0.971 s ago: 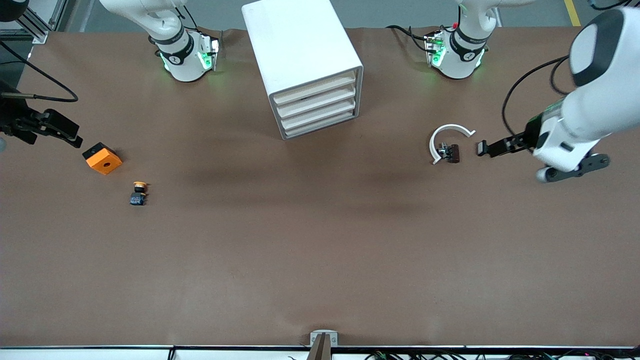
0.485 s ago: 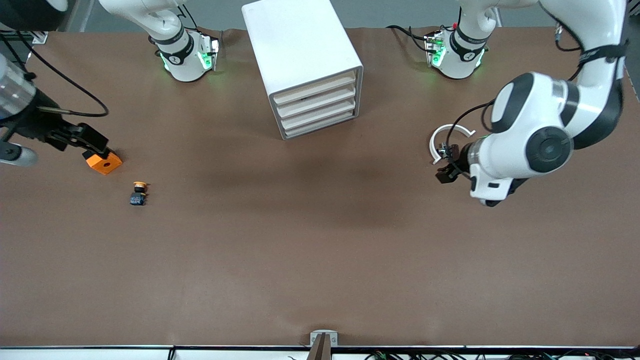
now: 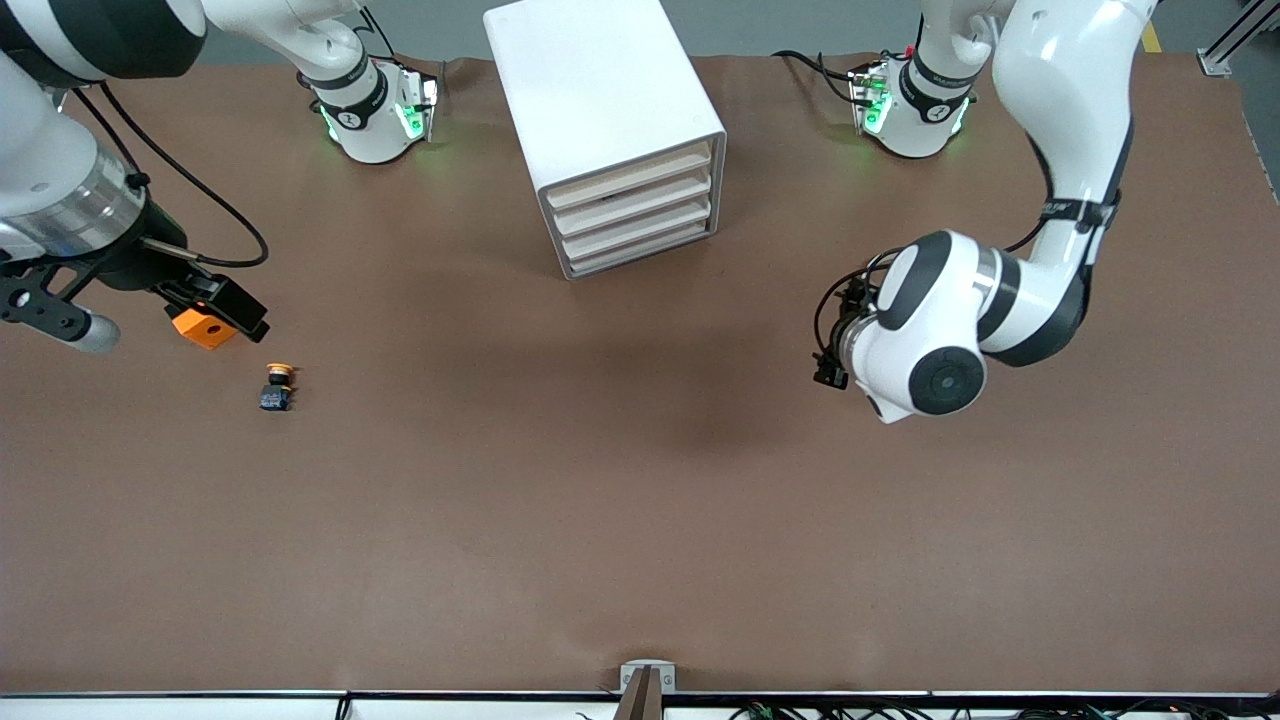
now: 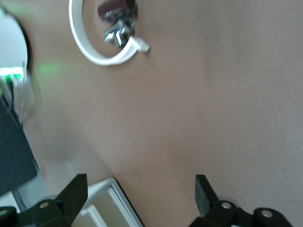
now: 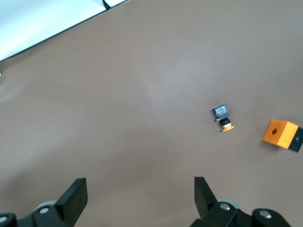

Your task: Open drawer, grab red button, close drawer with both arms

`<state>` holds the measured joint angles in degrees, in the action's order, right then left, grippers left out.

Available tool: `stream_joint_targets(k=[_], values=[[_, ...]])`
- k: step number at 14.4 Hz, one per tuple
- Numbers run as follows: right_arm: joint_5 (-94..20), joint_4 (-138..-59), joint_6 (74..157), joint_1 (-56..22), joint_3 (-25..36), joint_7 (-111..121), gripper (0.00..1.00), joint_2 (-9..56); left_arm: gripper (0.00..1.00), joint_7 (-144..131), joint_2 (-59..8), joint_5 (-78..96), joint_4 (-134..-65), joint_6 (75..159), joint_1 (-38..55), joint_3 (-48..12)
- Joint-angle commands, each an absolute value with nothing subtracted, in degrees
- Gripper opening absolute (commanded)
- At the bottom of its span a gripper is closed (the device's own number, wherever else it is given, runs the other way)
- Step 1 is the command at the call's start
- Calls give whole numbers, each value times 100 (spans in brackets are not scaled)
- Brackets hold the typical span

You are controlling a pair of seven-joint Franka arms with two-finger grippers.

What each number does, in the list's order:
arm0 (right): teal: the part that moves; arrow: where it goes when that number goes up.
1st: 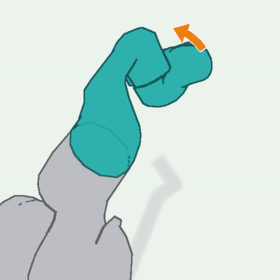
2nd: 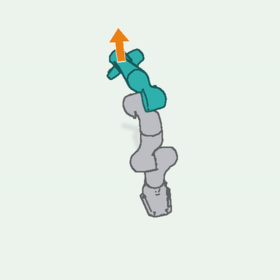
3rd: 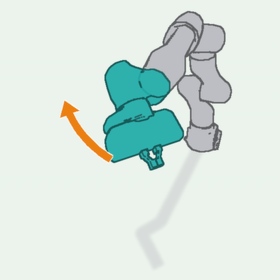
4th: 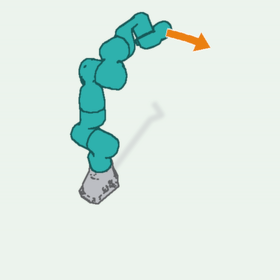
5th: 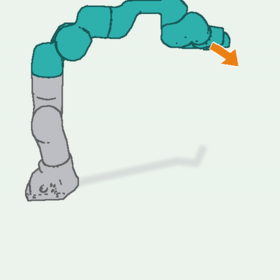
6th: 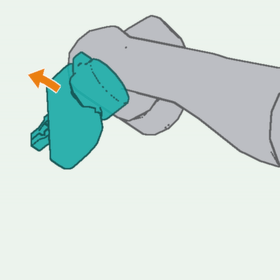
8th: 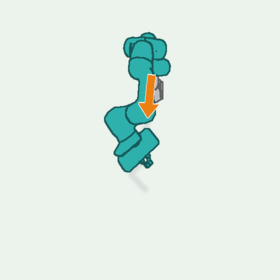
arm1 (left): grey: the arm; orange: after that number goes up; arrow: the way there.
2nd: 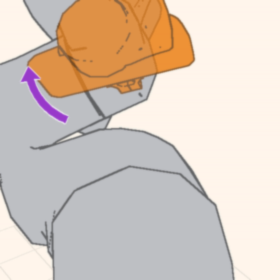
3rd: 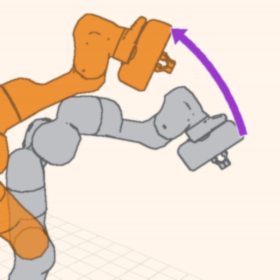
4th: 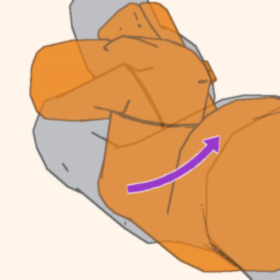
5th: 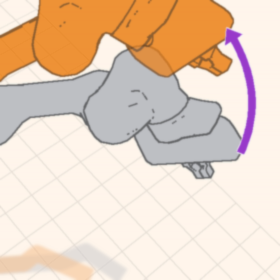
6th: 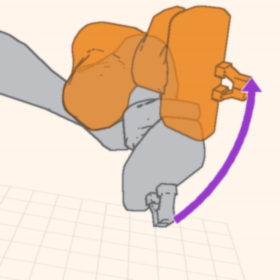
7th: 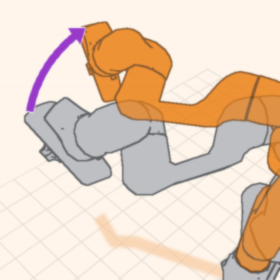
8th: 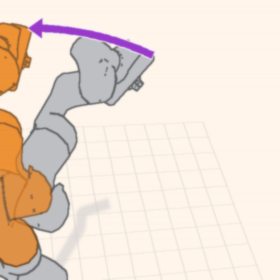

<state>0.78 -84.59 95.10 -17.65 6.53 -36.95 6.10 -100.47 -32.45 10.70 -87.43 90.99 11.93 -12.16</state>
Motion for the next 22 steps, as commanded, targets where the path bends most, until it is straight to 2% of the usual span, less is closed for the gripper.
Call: stream_joint_targets(k=[1, 5, 9, 18, 22], values=[[114, -8306, 9536, -2038, 686, -4243, 100, 852, 100, -10564, -3454, 1501, -8455, 8983, 1309, -1222], [264, -8358, 9667, -2320, 686, -4333, 100, 1037, 100, -10749, -3454, 2179, -8446, 8991, 1310, -1213], [255, -8367, 9458, -2609, 686, -4657, 100, 1090, 100, -10758, -3656, 2215, -8227, 8930, 1292, -1187], [167, -8350, 9360, -3805, 677, -7081, 100, 1256, 100, -10758, -3665, 2250, -8209, 8561, 1327, -1195], [132, -8350, 9369, -4244, 677, -8075, 100, 1423, 100, -10775, -3726, 3108, -8270, 8534, 1345, -1195]])
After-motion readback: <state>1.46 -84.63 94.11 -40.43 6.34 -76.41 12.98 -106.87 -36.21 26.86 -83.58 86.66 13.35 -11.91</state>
